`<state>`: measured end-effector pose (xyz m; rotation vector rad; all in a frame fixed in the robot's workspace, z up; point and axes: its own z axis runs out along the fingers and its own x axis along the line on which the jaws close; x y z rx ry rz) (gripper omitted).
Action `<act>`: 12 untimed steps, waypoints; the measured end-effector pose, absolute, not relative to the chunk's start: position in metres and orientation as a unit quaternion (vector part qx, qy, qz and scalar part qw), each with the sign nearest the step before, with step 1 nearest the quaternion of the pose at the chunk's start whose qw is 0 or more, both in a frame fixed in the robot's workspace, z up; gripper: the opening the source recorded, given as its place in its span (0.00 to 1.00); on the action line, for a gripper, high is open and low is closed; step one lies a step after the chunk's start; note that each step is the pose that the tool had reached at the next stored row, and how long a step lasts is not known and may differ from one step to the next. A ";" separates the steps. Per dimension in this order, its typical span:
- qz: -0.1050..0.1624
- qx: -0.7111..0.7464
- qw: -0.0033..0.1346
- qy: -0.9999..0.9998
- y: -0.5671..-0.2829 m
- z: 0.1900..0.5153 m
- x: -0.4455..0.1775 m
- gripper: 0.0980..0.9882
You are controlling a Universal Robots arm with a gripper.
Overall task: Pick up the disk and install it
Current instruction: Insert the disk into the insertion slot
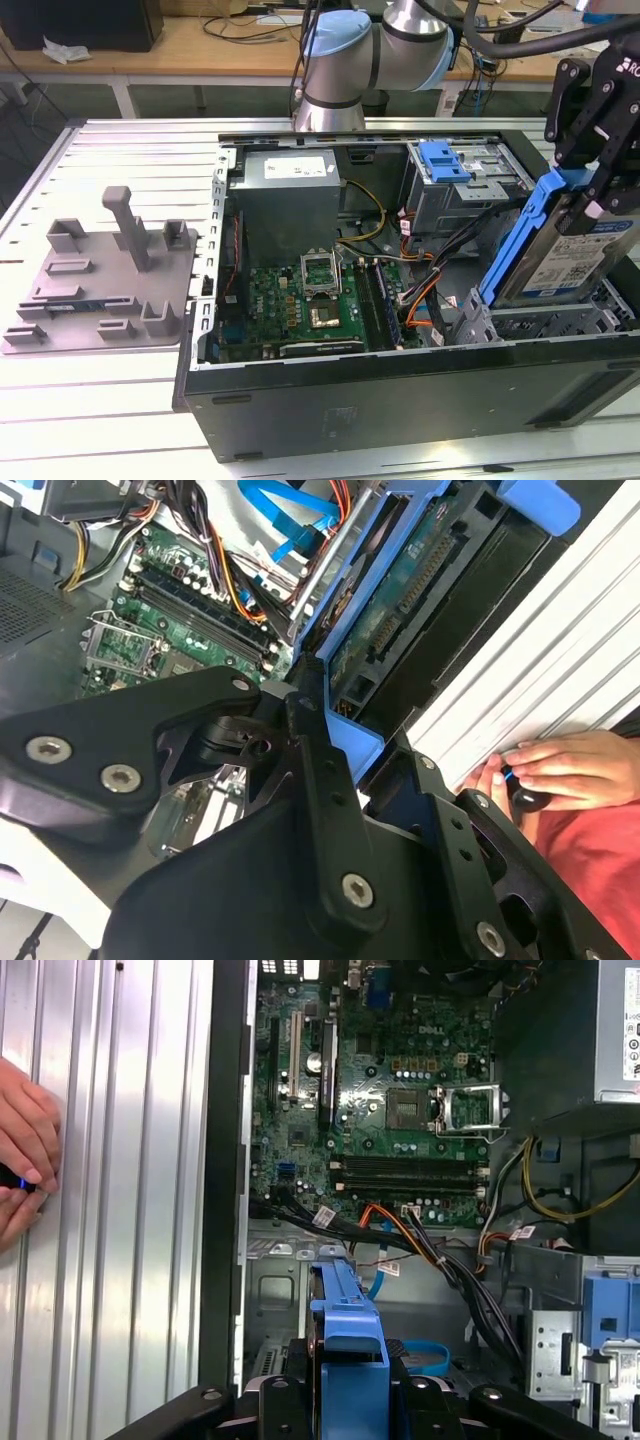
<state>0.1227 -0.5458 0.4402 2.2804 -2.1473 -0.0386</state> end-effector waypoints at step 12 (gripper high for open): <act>-0.012 0.728 0.005 -0.686 -0.546 0.430 0.123 0.30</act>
